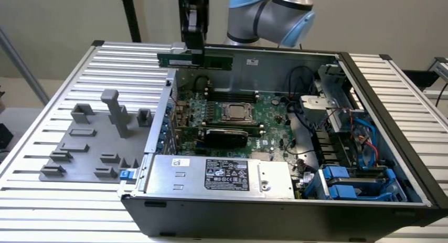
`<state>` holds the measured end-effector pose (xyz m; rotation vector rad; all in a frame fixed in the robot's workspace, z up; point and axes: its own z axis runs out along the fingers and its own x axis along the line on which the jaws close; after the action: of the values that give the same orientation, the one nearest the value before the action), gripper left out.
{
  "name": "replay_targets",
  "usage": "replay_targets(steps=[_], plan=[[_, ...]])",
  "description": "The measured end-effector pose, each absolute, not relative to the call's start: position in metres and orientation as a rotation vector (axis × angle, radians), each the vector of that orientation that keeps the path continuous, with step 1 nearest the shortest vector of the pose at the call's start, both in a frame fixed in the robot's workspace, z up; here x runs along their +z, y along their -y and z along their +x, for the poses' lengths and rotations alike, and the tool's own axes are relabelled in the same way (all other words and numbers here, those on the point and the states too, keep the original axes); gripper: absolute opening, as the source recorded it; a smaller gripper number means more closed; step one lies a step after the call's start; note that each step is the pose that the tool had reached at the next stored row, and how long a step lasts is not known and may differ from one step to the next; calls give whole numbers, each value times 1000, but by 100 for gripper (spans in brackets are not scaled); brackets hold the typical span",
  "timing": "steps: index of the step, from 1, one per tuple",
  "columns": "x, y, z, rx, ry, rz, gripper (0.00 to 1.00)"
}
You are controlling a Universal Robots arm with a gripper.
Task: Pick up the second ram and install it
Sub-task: 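Pick up the second ram and move it above second insertion slot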
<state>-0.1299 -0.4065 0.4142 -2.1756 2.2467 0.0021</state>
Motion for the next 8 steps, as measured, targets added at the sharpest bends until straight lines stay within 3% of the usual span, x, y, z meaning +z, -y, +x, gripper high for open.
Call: replay_targets(steps=[8], plan=[[406, 391, -95, 2, -2247, -2176, 13]])
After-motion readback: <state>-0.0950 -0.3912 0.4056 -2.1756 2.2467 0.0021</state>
